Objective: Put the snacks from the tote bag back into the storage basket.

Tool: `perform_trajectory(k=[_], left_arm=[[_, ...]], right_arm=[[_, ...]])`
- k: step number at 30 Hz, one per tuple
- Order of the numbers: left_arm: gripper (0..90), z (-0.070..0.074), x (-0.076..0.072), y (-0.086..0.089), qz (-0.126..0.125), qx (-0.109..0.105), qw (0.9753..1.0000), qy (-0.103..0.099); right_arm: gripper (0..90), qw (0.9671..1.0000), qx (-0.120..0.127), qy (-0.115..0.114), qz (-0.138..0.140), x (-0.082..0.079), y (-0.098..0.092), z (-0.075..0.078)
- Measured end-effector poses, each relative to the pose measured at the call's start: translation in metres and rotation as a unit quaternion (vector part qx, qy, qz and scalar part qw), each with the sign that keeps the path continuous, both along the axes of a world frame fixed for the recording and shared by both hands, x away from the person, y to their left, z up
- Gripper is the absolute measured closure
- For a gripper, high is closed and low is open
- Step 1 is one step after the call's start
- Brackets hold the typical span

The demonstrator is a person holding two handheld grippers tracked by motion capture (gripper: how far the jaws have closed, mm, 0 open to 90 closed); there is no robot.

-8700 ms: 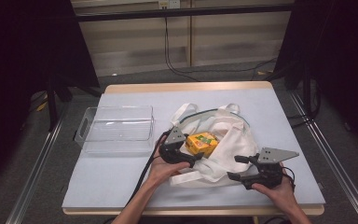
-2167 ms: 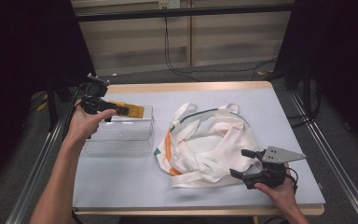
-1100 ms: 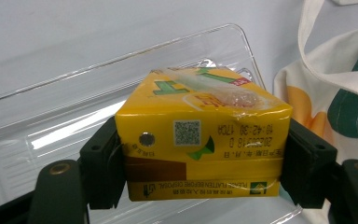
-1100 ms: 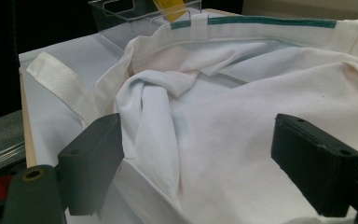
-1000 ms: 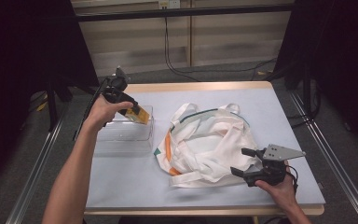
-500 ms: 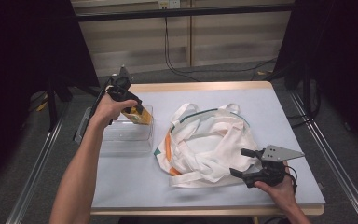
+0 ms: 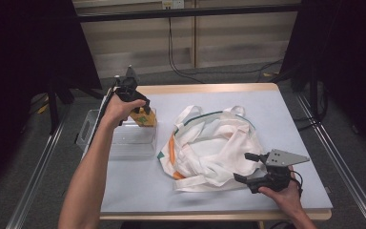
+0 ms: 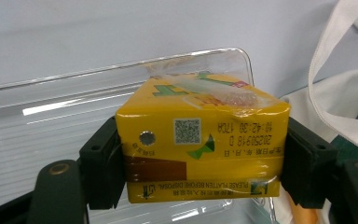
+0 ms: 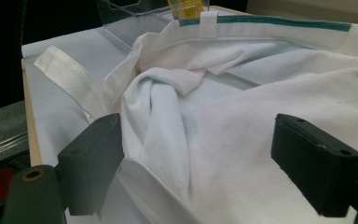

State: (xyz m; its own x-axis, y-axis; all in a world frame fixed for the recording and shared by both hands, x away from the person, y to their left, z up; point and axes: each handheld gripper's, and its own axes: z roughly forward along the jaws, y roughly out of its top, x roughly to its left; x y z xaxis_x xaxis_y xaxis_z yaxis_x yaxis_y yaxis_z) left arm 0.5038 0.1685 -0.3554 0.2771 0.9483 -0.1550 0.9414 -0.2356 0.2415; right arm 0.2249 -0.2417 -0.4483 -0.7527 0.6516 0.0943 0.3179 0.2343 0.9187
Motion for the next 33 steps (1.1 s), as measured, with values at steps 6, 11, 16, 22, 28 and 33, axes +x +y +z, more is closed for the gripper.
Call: perform_trajectory(k=[6,11,16,22,28,33], left_arm=[[27.4,0.001,0.002,-0.006,0.016,0.002,0.9999,-0.004],[27.4,-0.002,0.004,-0.007,0.024,0.004,0.9997,-0.004],[27.4,-0.007,0.005,-0.007,0.029,-0.005,0.9995,-0.014],[27.4,-0.016,0.005,-0.012,0.027,0.002,0.9993,-0.025],[26.4,-0.021,0.004,-0.012,0.027,-0.014,0.9992,-0.028],[24.7,-0.025,0.004,-0.012,0.029,-0.021,0.9988,-0.032]], right_arm=[[16.9,1.0000,0.000,0.000,0.001,0.000,-0.001,0.000],[17.1,1.0000,0.002,-0.003,0.004,-0.001,0.000,0.001],[17.1,1.0000,0.004,-0.004,0.006,-0.001,0.001,0.001],[17.1,1.0000,0.003,-0.003,0.007,-0.001,0.002,0.001],[17.1,1.0000,0.004,-0.004,0.006,-0.001,0.002,0.002],[17.1,1.0000,0.005,-0.005,0.007,-0.001,0.002,0.002]])
